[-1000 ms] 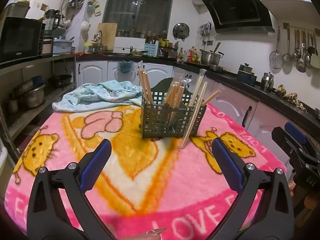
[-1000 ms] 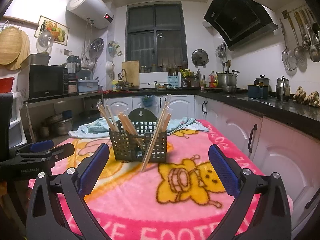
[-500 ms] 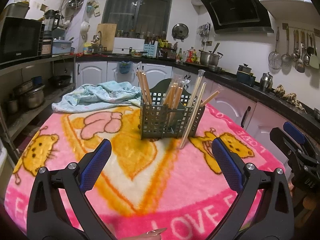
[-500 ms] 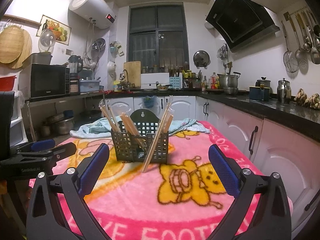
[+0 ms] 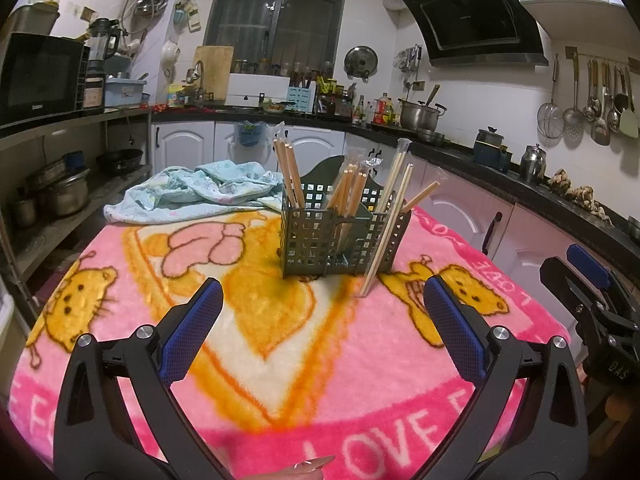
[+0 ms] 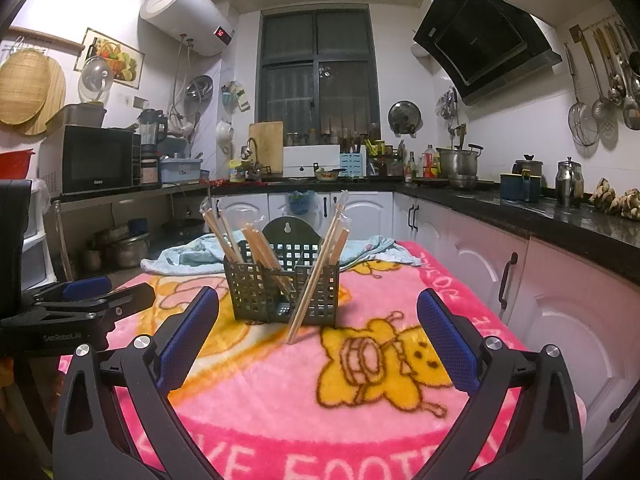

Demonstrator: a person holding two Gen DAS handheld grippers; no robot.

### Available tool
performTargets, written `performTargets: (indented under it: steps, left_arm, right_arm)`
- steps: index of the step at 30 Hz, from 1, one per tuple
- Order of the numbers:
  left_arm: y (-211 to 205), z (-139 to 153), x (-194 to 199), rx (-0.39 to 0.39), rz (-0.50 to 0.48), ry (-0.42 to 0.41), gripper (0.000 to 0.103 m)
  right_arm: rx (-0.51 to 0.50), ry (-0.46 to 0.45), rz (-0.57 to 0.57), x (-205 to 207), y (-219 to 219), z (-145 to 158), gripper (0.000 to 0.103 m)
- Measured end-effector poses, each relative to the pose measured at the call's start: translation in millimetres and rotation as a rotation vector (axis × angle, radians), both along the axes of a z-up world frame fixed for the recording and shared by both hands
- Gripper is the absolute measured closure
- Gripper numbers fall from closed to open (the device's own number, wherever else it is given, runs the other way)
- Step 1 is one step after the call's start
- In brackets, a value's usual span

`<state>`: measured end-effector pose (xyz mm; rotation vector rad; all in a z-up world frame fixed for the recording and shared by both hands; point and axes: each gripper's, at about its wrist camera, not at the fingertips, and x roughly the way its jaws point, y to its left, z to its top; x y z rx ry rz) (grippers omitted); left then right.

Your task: Organize utensils

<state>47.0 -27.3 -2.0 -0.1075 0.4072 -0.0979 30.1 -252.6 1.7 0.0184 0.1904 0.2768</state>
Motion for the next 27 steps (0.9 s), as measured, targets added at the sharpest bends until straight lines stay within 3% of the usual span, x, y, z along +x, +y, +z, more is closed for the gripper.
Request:
performTargets:
  steps: [17,27]
  left_arm:
    - [3.7,-10.0,6.3,-0.030,0.010,0.058,0.011]
    - [19.2,-13.1,18.6,-0.044,0.037,0.107,0.011]
  right_arm:
    - [-0.008,-0.002,-0.008,1.0,-4.0,-2.4,0.006]
    - [0.017,0.056,-0.033,16.3,-18.1,-2.2,0.006]
